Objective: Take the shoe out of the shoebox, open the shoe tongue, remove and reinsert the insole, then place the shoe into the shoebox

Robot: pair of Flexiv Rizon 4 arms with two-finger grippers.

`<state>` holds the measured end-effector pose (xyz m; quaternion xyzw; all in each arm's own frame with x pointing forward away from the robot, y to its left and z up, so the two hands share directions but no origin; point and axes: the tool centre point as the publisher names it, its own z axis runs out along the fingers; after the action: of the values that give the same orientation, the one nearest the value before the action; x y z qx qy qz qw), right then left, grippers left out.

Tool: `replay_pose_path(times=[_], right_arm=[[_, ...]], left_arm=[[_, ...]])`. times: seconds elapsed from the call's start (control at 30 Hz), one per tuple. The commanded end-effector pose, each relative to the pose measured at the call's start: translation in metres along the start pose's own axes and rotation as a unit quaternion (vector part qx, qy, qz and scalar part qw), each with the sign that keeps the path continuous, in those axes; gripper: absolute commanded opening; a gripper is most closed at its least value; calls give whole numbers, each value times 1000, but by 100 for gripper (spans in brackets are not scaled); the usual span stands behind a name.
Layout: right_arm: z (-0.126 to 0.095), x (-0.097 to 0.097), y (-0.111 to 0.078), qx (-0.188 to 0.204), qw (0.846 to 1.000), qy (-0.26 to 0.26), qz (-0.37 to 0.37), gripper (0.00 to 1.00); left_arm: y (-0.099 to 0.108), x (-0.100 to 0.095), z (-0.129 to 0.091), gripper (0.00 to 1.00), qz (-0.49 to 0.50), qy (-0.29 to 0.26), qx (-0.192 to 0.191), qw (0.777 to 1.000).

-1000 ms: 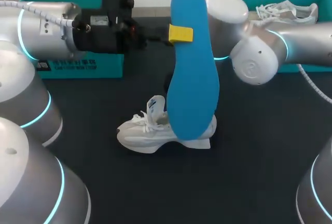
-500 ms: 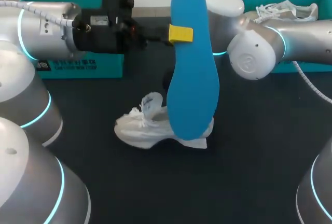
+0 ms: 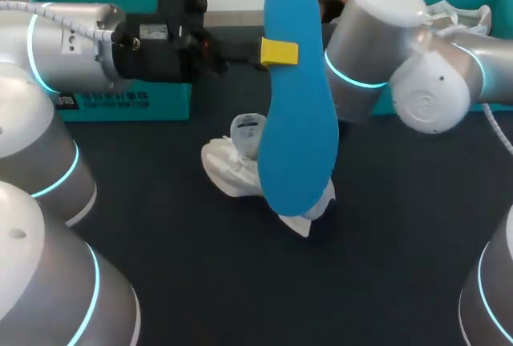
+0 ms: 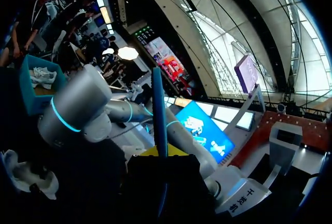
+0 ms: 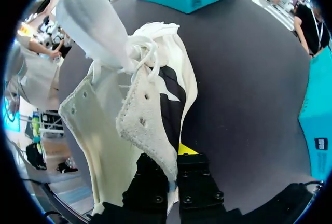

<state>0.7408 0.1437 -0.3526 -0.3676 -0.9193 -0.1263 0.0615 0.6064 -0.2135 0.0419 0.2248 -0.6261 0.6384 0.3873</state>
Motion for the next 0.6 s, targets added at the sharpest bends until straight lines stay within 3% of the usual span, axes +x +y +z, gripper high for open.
replay_pose_path(times=[0.03,0.43,0.5,0.6], right_arm=[[-3,3,-7,-51,980,-32,192,0],[-3,3,-7,-51,980,-32,192,0],[-1,3,-7,-74,973,-41,214,0],[3,2,-8,-75,969,-65,227,0]], left_arm=[[1,-1,1,0,0,0,0,1000],[1,-1,1,0,0,0,0,1000],[1,-1,1,0,0,0,0,1000],[1,-1,1,0,0,0,0,1000]])
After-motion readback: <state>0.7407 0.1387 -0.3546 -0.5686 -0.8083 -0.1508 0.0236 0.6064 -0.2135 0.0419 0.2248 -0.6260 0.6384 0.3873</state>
